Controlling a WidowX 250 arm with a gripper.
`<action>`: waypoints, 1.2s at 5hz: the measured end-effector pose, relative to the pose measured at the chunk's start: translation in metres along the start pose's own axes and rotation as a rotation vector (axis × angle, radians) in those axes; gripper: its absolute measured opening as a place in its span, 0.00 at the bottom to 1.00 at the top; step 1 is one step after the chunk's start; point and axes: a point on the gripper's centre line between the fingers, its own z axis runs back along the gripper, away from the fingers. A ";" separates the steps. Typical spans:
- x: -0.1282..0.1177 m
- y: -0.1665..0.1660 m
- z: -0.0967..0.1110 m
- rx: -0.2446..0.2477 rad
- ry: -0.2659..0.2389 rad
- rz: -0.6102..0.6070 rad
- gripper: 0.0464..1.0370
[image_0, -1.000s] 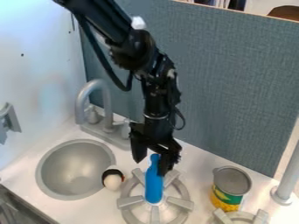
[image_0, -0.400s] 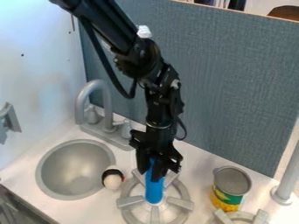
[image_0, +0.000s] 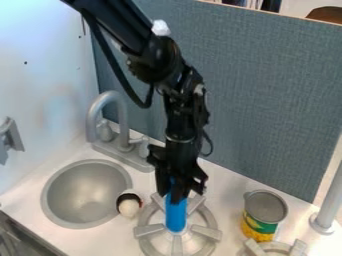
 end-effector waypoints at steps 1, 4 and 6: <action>-0.011 -0.003 0.030 -0.017 -0.063 -0.007 0.34; -0.068 0.025 0.015 -0.015 0.180 0.116 0.34; -0.089 0.041 -0.013 -0.017 0.216 0.130 0.34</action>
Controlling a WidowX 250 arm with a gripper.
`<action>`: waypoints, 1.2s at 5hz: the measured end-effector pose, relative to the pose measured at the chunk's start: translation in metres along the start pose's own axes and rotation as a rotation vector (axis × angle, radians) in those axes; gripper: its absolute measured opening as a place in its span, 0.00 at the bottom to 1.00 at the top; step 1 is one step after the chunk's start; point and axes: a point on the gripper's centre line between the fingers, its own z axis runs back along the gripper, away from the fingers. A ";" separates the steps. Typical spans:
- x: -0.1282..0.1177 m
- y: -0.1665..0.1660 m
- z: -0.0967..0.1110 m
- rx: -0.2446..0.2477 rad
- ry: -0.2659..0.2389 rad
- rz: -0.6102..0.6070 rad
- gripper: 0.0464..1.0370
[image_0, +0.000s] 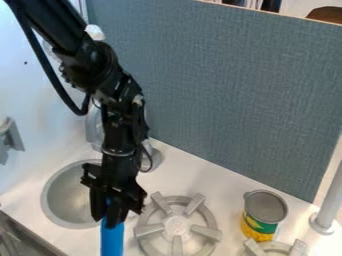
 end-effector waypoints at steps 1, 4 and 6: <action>-0.005 0.003 -0.006 0.023 -0.002 -0.008 0.34; 0.004 0.030 -0.003 0.068 -0.225 -0.075 0.34; 0.006 0.039 -0.014 0.014 -0.101 0.003 0.34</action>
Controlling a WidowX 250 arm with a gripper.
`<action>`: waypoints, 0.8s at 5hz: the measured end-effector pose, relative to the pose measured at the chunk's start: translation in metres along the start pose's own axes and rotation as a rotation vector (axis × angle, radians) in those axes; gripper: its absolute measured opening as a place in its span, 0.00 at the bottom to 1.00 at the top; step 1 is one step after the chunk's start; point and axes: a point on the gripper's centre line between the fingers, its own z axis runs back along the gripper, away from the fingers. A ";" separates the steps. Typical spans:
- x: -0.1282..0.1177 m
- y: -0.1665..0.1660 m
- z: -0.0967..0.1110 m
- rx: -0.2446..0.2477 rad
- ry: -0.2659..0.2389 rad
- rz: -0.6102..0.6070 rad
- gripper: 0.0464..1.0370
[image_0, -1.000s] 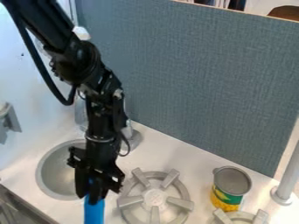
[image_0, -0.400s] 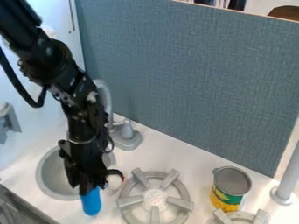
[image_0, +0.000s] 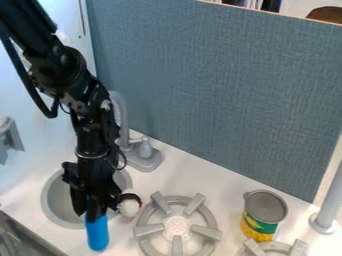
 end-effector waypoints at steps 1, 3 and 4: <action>0.001 0.002 -0.003 0.005 0.018 0.000 0.34; 0.002 0.000 -0.004 -0.006 0.013 0.000 0.70; -0.004 -0.003 0.002 -0.015 -0.003 0.010 0.95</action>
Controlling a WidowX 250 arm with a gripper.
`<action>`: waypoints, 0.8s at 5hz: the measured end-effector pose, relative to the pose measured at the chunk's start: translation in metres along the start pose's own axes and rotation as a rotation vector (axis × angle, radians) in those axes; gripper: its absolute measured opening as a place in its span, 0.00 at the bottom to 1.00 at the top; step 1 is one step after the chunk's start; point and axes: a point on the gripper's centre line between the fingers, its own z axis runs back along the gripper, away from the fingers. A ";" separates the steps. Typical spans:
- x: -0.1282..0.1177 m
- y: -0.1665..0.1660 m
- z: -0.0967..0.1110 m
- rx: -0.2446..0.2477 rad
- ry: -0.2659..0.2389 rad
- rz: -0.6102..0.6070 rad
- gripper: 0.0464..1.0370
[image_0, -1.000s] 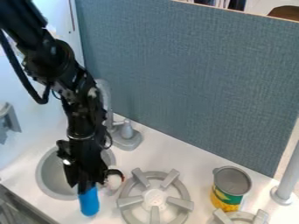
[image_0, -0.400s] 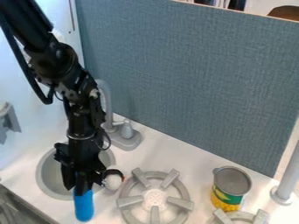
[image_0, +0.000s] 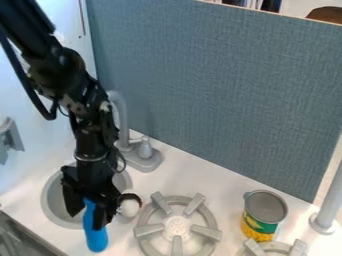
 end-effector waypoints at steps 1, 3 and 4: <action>-0.001 0.003 0.029 0.035 -0.080 0.036 0.97; 0.036 -0.028 0.073 0.098 -0.184 -0.099 0.96; 0.065 -0.056 0.093 0.067 -0.298 -0.198 0.96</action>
